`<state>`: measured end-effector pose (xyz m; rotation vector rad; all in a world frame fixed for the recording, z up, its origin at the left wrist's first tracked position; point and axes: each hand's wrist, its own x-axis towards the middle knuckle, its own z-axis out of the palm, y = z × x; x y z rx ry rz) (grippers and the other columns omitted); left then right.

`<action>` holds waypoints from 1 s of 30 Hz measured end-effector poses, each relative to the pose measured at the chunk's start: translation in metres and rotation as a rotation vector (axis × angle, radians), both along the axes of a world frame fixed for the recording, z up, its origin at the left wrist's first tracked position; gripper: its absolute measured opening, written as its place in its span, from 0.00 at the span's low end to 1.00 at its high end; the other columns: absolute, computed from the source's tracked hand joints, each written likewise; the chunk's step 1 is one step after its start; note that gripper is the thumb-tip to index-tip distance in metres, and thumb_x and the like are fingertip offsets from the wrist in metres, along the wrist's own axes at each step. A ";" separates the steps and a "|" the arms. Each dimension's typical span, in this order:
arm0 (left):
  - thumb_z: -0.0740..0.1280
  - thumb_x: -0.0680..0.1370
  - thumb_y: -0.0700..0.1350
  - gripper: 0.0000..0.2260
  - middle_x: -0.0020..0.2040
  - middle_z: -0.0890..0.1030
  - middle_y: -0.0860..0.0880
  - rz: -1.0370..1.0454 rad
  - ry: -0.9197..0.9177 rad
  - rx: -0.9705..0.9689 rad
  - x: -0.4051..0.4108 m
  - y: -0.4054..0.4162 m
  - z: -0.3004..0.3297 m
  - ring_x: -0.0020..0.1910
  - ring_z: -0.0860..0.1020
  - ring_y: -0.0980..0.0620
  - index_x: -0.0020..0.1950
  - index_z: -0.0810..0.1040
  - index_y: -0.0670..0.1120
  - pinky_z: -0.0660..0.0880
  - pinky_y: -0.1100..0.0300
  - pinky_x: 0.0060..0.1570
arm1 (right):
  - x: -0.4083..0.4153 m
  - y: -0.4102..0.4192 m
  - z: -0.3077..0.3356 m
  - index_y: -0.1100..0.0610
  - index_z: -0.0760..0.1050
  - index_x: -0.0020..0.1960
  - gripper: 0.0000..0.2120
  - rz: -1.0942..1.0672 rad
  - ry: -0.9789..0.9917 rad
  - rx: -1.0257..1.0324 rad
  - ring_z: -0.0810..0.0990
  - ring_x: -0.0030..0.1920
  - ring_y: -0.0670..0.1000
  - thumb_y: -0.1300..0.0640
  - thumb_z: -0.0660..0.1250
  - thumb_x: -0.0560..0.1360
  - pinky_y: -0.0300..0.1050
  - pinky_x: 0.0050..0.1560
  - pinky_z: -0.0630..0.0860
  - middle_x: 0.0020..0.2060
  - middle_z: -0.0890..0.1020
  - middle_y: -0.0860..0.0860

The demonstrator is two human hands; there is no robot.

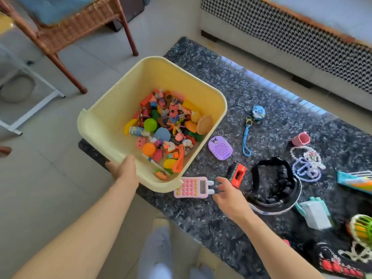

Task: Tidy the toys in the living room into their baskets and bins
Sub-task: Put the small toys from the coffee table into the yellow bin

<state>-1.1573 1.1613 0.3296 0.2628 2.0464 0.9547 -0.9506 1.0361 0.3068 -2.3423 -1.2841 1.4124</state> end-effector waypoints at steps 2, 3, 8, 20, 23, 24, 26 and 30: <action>0.59 0.76 0.35 0.26 0.70 0.66 0.42 -0.035 0.088 0.054 0.003 -0.005 -0.010 0.65 0.71 0.44 0.72 0.56 0.43 0.66 0.60 0.55 | -0.008 0.010 -0.021 0.54 0.60 0.72 0.25 0.154 -0.058 0.020 0.71 0.65 0.54 0.58 0.61 0.77 0.48 0.61 0.71 0.67 0.71 0.52; 0.59 0.76 0.35 0.27 0.71 0.65 0.42 -0.038 0.128 0.064 0.005 -0.005 -0.014 0.66 0.70 0.44 0.73 0.55 0.43 0.66 0.60 0.55 | -0.012 0.014 -0.034 0.54 0.58 0.73 0.27 0.241 -0.100 0.038 0.68 0.68 0.54 0.57 0.62 0.76 0.49 0.64 0.68 0.70 0.68 0.52; 0.60 0.75 0.37 0.22 0.69 0.67 0.41 -0.045 0.238 0.067 0.005 0.001 -0.030 0.62 0.72 0.43 0.69 0.60 0.41 0.67 0.59 0.51 | -0.023 0.017 -0.087 0.52 0.48 0.76 0.38 0.577 -0.327 0.074 0.49 0.76 0.56 0.56 0.66 0.74 0.53 0.74 0.50 0.76 0.50 0.53; 0.63 0.74 0.37 0.20 0.64 0.71 0.41 -0.057 0.277 0.081 0.003 0.002 -0.032 0.60 0.74 0.42 0.65 0.63 0.40 0.68 0.59 0.49 | 0.003 0.003 -0.034 0.48 0.69 0.59 0.17 -0.510 0.137 0.384 0.75 0.39 0.45 0.52 0.69 0.73 0.35 0.40 0.69 0.40 0.77 0.42; 0.63 0.74 0.38 0.20 0.62 0.72 0.40 -0.066 0.293 0.049 0.001 0.002 -0.032 0.58 0.74 0.41 0.65 0.63 0.40 0.68 0.57 0.48 | -0.007 0.033 0.018 0.47 0.65 0.63 0.21 -0.561 0.328 0.607 0.77 0.43 0.43 0.47 0.65 0.72 0.37 0.44 0.72 0.46 0.79 0.42; 0.63 0.73 0.39 0.19 0.60 0.73 0.40 -0.069 0.301 0.042 0.000 0.003 -0.033 0.57 0.75 0.40 0.62 0.64 0.40 0.69 0.56 0.47 | -0.011 0.046 0.030 0.47 0.65 0.64 0.22 -0.459 0.356 0.649 0.77 0.44 0.41 0.47 0.66 0.72 0.34 0.44 0.73 0.48 0.79 0.41; 0.64 0.72 0.39 0.16 0.53 0.73 0.42 -0.078 0.313 0.034 -0.002 0.004 -0.035 0.53 0.76 0.39 0.58 0.65 0.39 0.72 0.54 0.46 | -0.021 0.075 0.044 0.46 0.65 0.66 0.24 -0.176 0.242 0.641 0.76 0.47 0.36 0.50 0.69 0.73 0.28 0.45 0.72 0.51 0.77 0.38; 0.65 0.72 0.40 0.19 0.59 0.75 0.39 -0.083 0.329 0.004 -0.002 0.007 -0.035 0.54 0.76 0.38 0.60 0.65 0.38 0.73 0.50 0.51 | -0.036 0.149 0.032 0.48 0.63 0.70 0.28 0.299 -0.285 0.509 0.70 0.61 0.51 0.44 0.65 0.73 0.44 0.54 0.69 0.64 0.72 0.46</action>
